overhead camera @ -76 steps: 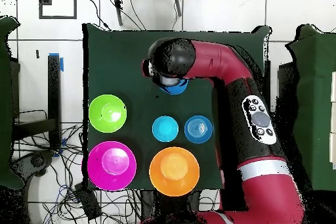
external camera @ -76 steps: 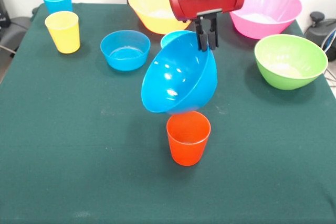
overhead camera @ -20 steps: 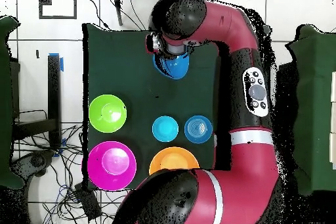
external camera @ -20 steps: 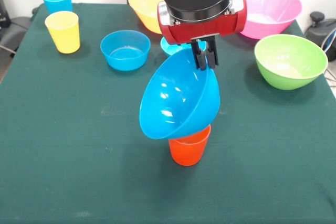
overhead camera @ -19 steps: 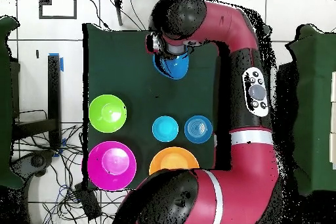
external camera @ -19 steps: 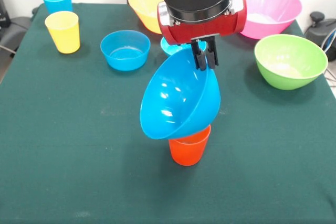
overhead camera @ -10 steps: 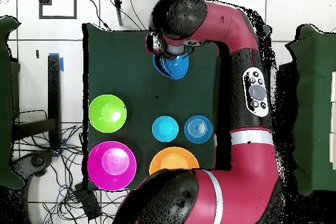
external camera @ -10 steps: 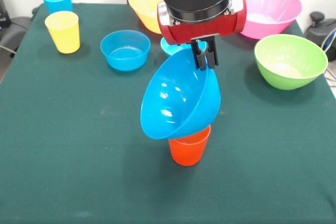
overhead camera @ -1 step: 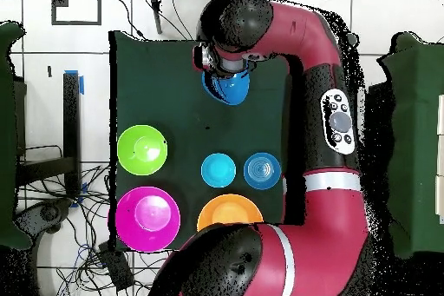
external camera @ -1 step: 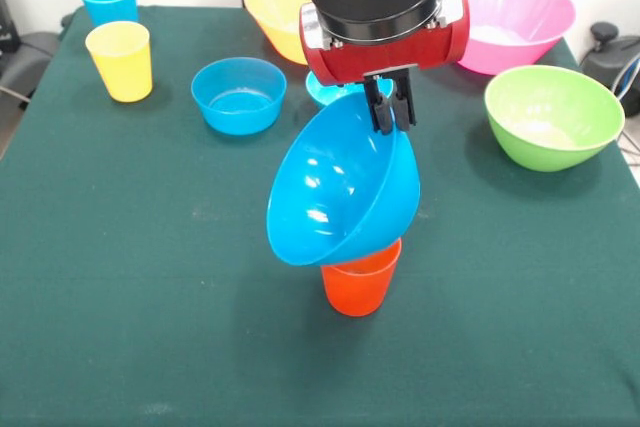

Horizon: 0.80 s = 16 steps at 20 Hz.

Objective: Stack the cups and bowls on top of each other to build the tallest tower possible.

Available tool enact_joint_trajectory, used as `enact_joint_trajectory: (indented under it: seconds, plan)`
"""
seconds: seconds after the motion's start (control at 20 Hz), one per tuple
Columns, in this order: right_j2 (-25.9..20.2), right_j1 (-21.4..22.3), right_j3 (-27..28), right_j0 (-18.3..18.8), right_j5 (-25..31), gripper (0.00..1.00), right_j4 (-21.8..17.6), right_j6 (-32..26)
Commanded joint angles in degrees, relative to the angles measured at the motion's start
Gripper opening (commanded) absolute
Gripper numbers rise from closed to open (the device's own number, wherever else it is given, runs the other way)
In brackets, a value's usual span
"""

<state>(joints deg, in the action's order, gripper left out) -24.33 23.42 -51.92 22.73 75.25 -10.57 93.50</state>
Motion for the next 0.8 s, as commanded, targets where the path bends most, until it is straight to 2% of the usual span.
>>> enact_joint_trajectory:
  seconds: [0.05, 0.35, 0.8]
  plan:
    - [0.11, 0.05, -3.50, -1.37, -2.76, 0.00, -1.32, 0.47]
    - [0.53, -1.24, -3.27, -1.35, -4.29, 0.00, -2.07, 0.76]
    - [0.92, 0.45, -6.49, -1.06, -6.67, 0.00, -2.10, 0.63]
